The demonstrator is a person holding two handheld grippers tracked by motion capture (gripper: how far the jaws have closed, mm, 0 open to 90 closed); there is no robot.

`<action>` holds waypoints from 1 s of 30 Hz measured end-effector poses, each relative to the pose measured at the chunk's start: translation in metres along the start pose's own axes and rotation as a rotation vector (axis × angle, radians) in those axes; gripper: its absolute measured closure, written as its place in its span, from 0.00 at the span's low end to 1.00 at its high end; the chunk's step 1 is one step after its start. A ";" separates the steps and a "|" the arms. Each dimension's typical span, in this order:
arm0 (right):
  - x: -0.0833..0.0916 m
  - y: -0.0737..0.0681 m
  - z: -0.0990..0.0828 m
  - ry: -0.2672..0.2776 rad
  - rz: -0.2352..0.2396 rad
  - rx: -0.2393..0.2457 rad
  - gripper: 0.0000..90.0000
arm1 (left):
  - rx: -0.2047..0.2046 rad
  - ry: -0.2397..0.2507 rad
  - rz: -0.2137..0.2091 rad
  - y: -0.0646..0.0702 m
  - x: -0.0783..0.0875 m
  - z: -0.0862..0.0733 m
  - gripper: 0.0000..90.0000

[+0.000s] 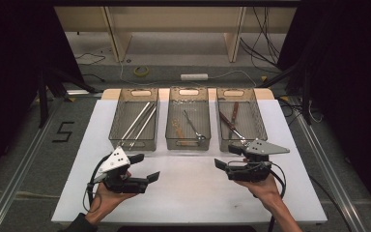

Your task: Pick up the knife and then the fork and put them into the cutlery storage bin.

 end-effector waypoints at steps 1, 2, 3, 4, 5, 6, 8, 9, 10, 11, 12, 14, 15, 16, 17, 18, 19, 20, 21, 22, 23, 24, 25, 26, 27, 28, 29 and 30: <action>0.001 -0.001 -0.002 -0.001 0.002 0.005 0.27 | 0.000 0.000 -0.001 0.000 0.000 0.000 0.17; 0.001 -0.002 -0.003 -0.003 0.000 0.007 0.27 | 0.000 0.000 -0.001 0.000 0.000 0.000 0.17; 0.002 -0.002 -0.005 0.000 -0.001 0.008 0.27 | 0.001 0.001 -0.002 0.000 0.000 0.000 0.17; 0.003 -0.003 -0.007 0.001 0.000 0.006 0.27 | 0.005 0.003 -0.004 0.000 0.000 0.000 0.17; 0.004 -0.003 -0.008 0.004 -0.003 0.004 0.27 | 0.010 0.005 -0.005 0.000 0.000 0.000 0.17; 0.004 -0.003 -0.010 0.007 -0.009 0.007 0.27 | 0.011 0.005 -0.005 0.000 0.000 0.000 0.17; 0.005 -0.003 -0.014 0.002 -0.012 0.004 0.27 | 0.008 0.003 -0.007 0.000 0.000 0.000 0.17; 0.006 -0.003 -0.016 0.002 -0.009 0.001 0.27 | 0.007 0.003 -0.008 0.000 0.000 0.000 0.17; 0.007 -0.003 -0.018 0.005 -0.008 -0.003 0.26 | 0.007 0.003 -0.008 0.000 0.000 0.000 0.17; 0.008 -0.003 -0.019 0.007 -0.011 -0.005 0.26 | 0.008 0.003 -0.009 0.000 0.000 0.000 0.17; 0.009 -0.003 -0.021 0.007 -0.011 -0.004 0.26 | 0.010 0.005 -0.009 0.000 0.000 0.000 0.17; 0.010 -0.004 -0.023 0.011 -0.011 -0.004 0.26 | 0.011 0.005 -0.011 0.000 0.001 0.000 0.17; 0.011 -0.005 -0.024 0.012 -0.009 -0.003 0.26 | 0.015 0.008 -0.012 0.000 0.001 0.000 0.17; 0.012 -0.005 -0.024 0.013 -0.008 -0.005 0.26 | 0.015 0.008 -0.012 0.000 0.001 0.000 0.17; 0.012 -0.006 -0.025 0.015 -0.009 -0.001 0.26 | 0.016 0.008 -0.012 -0.001 0.001 0.000 0.17; 0.013 -0.006 -0.026 0.014 -0.009 -0.002 0.25 | 0.017 0.010 -0.013 -0.001 0.001 0.000 0.17; 0.013 -0.007 -0.027 0.011 -0.011 -0.002 0.25 | 0.018 0.010 -0.013 -0.001 0.001 0.000 0.17; 0.013 -0.007 -0.027 0.009 -0.011 0.001 0.25 | 0.018 0.010 -0.013 -0.001 0.001 0.000 0.17; 0.013 -0.008 -0.028 0.005 -0.011 -0.002 0.24 | 0.018 0.010 -0.014 -0.001 0.001 0.000 0.17; 0.012 -0.008 -0.029 0.001 -0.013 0.001 0.24 | 0.018 0.010 -0.014 -0.001 0.001 0.000 0.17; 0.012 -0.009 -0.030 -0.005 -0.014 0.002 0.24 | 0.018 0.010 -0.015 0.000 0.001 0.000 0.17; 0.012 -0.009 -0.031 -0.007 -0.015 0.001 0.23 | 0.017 0.010 -0.015 0.000 0.001 0.000 0.17; 0.012 -0.009 -0.031 -0.006 -0.015 0.001 0.23 | 0.017 0.010 -0.015 -0.001 0.001 0.000 0.17; 0.012 -0.010 -0.032 -0.007 -0.015 0.001 0.23 | 0.018 0.010 -0.016 -0.001 0.001 0.000 0.17; 0.013 -0.010 -0.032 -0.008 -0.018 0.001 0.23 | 0.018 0.010 -0.015 -0.001 0.001 0.000 0.17; 0.013 -0.010 -0.033 -0.007 -0.021 0.003 0.23 | 0.018 0.010 -0.016 -0.001 0.001 0.000 0.17; 0.013 -0.011 -0.034 -0.007 -0.021 0.001 0.23 | 0.016 0.011 -0.015 -0.001 0.001 0.000 0.17; 0.013 -0.011 -0.034 -0.011 -0.020 0.000 0.23 | 0.016 0.011 -0.015 -0.001 0.002 0.000 0.17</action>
Point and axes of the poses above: each handheld gripper's, and its own axes: x roughly backward along the jaws, z roughly out of its top, y roughly to its right, the point moved 3 cm from there along -x, roughly forward along the jaws, and after that the axes turned 6 degrees about -y, right-handed, at the moved point
